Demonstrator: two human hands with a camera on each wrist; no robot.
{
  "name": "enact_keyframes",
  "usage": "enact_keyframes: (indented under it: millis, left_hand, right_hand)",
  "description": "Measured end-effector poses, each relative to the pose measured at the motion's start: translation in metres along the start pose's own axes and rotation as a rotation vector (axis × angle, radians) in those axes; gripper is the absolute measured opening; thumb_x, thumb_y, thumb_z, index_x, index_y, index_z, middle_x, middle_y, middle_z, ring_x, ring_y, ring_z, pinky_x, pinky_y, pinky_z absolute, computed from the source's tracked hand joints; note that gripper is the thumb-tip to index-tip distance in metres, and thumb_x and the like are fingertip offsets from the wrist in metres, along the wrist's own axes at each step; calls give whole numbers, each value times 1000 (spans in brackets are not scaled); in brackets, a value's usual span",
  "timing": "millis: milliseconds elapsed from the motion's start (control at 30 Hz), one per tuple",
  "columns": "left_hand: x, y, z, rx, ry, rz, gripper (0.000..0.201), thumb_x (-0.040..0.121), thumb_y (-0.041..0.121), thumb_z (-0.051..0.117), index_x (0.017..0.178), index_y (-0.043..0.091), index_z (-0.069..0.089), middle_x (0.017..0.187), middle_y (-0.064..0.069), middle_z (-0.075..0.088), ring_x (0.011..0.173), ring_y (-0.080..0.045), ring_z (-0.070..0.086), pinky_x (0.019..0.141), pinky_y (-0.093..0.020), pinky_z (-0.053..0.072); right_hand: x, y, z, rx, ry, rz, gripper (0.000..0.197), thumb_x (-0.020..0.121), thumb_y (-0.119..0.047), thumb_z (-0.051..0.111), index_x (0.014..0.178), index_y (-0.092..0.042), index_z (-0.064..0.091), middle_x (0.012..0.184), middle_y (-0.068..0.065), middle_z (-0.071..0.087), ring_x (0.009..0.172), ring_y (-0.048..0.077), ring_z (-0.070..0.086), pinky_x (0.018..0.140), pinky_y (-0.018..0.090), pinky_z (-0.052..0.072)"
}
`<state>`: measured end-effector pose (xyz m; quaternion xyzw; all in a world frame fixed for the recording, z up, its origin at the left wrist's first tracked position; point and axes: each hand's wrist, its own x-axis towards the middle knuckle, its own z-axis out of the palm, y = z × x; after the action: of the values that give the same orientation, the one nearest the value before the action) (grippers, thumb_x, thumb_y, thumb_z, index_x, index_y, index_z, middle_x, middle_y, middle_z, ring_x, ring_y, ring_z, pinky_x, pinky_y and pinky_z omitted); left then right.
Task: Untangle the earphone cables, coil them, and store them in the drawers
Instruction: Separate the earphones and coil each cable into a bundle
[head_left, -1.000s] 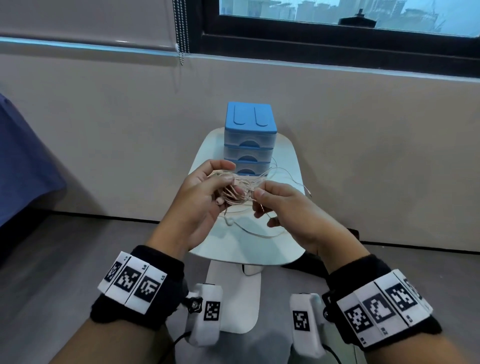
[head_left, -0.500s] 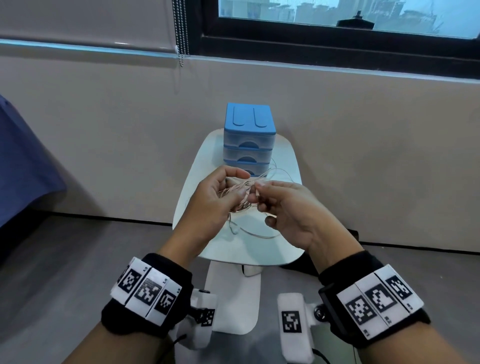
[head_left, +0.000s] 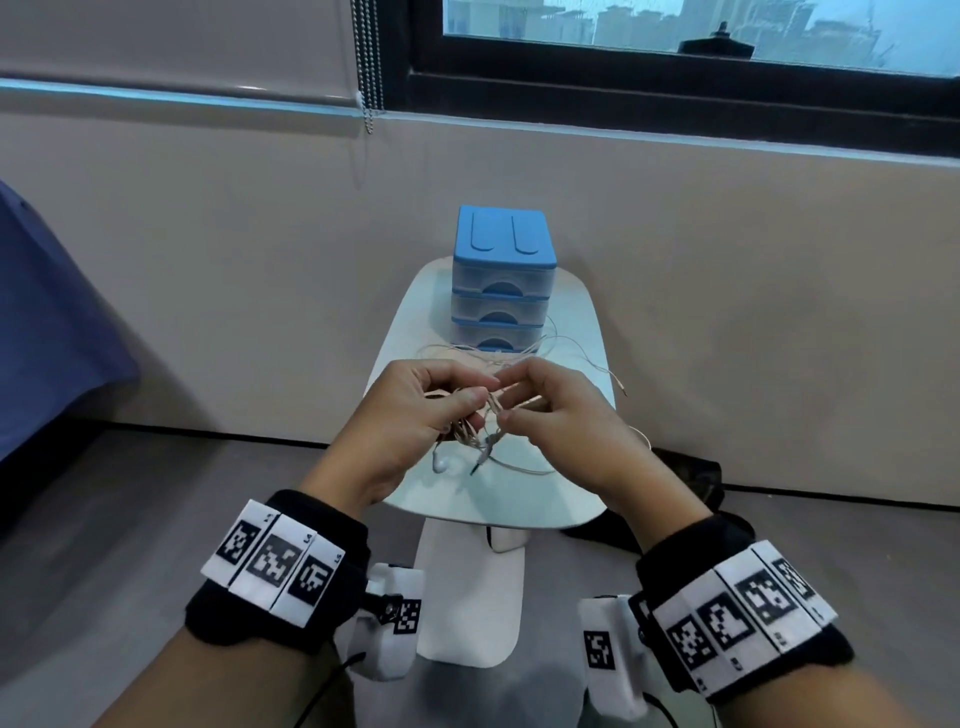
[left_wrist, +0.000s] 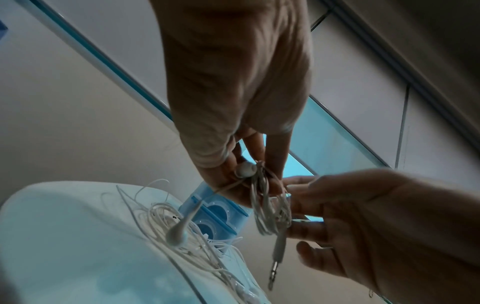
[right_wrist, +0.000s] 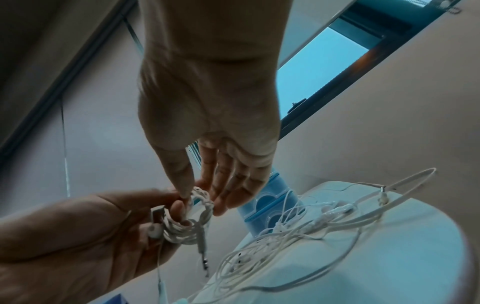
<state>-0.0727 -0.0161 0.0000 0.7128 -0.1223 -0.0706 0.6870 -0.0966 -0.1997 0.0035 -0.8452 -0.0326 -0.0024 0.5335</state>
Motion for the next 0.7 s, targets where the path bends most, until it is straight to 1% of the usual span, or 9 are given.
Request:
enact_keyframes:
  millis: [67, 133, 167, 233, 300, 400, 467, 567, 700]
  left_hand:
    - [-1, -2, -1, 5, -10, -22, 13, 95, 2, 69, 100, 9, 79, 80, -8, 69, 67, -14, 66, 67, -25, 56]
    - [-2, -4, -5, 9, -19, -53, 14, 95, 2, 69, 104, 8, 78, 83, -9, 67, 68, -13, 66, 66, -24, 56]
    - [-2, -5, -7, 14, -29, -69, 16, 95, 1, 68, 108, 8, 77, 84, -9, 66, 68, -13, 66, 65, -24, 56]
    - [-2, -9, -11, 92, -65, -103, 19, 95, 0, 69, 110, 10, 74, 87, -10, 65, 72, -16, 69, 65, -24, 56]
    - [1, -16, -17, 300, -108, -134, 17, 94, 0, 71, 106, 13, 72, 87, -10, 66, 70, -15, 69, 63, -24, 55]
    - [12, -26, -20, 639, -164, -163, 14, 90, 3, 74, 94, 15, 69, 80, -4, 69, 58, -8, 66, 57, -25, 54]
    - [22, -30, -19, 855, -183, -147, 16, 86, 6, 75, 85, 21, 68, 79, 1, 71, 66, -11, 69, 61, -26, 55]
    - [32, -31, -19, 1088, -171, -130, 23, 81, 11, 74, 77, 30, 63, 91, 4, 66, 81, -15, 66, 67, -29, 53]
    - [41, -32, -21, 1290, -145, -57, 20, 84, 16, 69, 78, 33, 61, 103, 4, 62, 89, -20, 63, 68, -30, 43]
  right_hand:
    - [1, -2, 5, -72, 12, -50, 19, 88, -12, 73, 101, -26, 71, 92, -2, 72, 79, 13, 68, 70, 31, 56]
    - [2, 1, 9, -121, 34, -47, 11, 88, -13, 76, 95, -21, 72, 82, -2, 72, 76, 17, 69, 72, 36, 58]
    - [2, 4, 11, -113, 37, -29, 10, 88, -11, 77, 90, -19, 71, 77, -1, 72, 72, 16, 69, 70, 37, 58]
    - [4, 14, 16, -107, 21, 22, 13, 86, -8, 78, 84, -17, 70, 67, -2, 69, 62, 11, 66, 62, 32, 54]
    - [6, 23, 25, -135, 14, 86, 15, 84, -7, 80, 82, -16, 69, 67, -1, 70, 59, 13, 67, 59, 32, 53]
    - [9, 35, 43, -259, 54, 111, 17, 79, -9, 81, 79, -18, 67, 76, 4, 72, 70, 24, 71, 69, 38, 60]
    - [10, 39, 51, -328, 84, 66, 16, 77, -8, 79, 75, -17, 66, 76, 0, 67, 74, 21, 67, 73, 40, 59]
    - [12, 38, 53, -366, 92, 17, 15, 80, -9, 76, 75, -18, 65, 78, -2, 65, 75, 19, 64, 71, 40, 58]
    - [14, 41, 30, -397, 118, -4, 11, 83, -12, 71, 76, -17, 65, 78, -2, 66, 76, 19, 63, 70, 36, 56]
